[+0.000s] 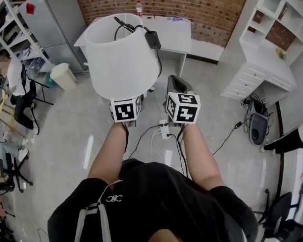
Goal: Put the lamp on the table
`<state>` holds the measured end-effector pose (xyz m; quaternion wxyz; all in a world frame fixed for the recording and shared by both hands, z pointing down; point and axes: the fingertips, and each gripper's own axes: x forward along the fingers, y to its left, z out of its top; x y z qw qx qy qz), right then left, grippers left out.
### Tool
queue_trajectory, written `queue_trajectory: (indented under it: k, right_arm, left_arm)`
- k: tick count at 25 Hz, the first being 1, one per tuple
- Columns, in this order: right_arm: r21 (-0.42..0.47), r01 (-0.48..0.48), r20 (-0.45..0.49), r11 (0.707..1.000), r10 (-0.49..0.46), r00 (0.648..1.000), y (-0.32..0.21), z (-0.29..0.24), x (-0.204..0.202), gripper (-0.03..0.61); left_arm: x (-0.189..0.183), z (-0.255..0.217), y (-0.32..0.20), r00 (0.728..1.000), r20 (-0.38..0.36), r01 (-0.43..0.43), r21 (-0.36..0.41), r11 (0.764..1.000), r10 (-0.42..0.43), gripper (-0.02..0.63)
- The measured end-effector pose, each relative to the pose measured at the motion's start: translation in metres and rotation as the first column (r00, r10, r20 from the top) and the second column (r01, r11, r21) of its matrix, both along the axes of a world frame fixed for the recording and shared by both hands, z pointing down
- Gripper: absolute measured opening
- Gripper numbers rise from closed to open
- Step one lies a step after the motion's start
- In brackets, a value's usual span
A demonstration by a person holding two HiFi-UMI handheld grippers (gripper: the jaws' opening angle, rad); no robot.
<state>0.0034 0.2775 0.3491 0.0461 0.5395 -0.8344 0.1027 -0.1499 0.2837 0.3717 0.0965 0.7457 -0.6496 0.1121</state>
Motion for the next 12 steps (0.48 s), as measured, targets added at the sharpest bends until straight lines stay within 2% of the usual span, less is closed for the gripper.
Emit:
queue_trajectory:
  k: [12]
  right_arm:
    - [-0.041,0.0,0.005,0.999,0.0,1.0,-0.043,0.02,0.034,-0.003]
  left_arm:
    - [0.03,0.017,-0.048,1.0,0.0,-0.018,-0.018,1.0,0.018,0.132]
